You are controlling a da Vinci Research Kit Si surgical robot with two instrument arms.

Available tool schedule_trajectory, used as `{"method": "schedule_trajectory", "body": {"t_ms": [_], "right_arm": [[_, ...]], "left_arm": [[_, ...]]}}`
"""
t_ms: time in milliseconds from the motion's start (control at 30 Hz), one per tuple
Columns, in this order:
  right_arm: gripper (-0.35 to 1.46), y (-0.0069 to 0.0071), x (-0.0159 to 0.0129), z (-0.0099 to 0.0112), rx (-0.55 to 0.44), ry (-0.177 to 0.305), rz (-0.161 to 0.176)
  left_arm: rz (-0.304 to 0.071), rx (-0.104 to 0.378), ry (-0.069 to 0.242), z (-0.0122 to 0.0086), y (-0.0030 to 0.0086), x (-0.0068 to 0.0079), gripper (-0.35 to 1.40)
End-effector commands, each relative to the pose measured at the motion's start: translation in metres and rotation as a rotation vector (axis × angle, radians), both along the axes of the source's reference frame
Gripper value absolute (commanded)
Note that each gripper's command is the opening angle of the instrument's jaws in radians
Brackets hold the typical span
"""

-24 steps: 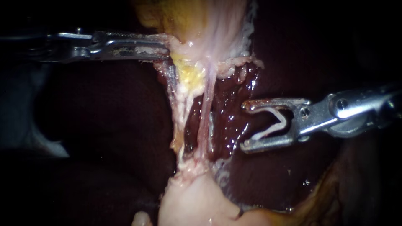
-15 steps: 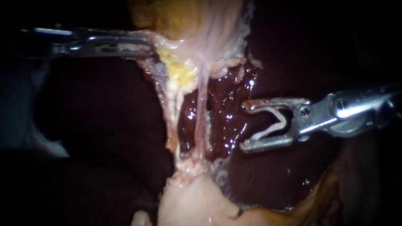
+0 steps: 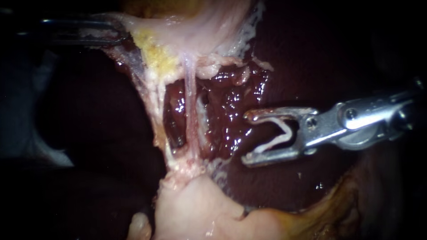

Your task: Clipping first clip left tube

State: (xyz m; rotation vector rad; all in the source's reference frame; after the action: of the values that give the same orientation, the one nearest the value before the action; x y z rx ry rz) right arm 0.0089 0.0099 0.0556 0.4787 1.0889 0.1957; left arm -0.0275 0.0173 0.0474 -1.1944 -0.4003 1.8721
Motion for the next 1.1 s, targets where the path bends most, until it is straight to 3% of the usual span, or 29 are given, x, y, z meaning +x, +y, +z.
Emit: {"method": "schedule_trajectory", "body": {"t_ms": [33,333,433,767,1100], "right_arm": [[0.5,-0.0002,0.0007,0.0,0.018,0.001,0.012],[0.5,-0.0016,0.007,0.0021,0.072,-0.002,0.029],[0.5,-0.002,0.0082,0.0031,0.077,0.001,0.02],[0.5,-0.0027,0.01,0.0066,0.078,-0.004,0.016],[0.5,-0.0026,0.0114,0.0077,0.089,0.016,0.031]], "left_arm": [[0.0,-0.002,0.001,0.0001,0.0,-0.0001,-0.35],[-0.004,-0.005,0.005,0.0002,-0.0002,-0.0004,-0.35],[-0.004,-0.005,0.005,0.0003,-0.0002,-0.0004,-0.35],[-0.002,-0.004,0.002,0.0003,-0.0004,-0.0005,-0.35],[-0.001,-0.004,0.002,0.0004,-0.0005,-0.0008,-0.35]]}}
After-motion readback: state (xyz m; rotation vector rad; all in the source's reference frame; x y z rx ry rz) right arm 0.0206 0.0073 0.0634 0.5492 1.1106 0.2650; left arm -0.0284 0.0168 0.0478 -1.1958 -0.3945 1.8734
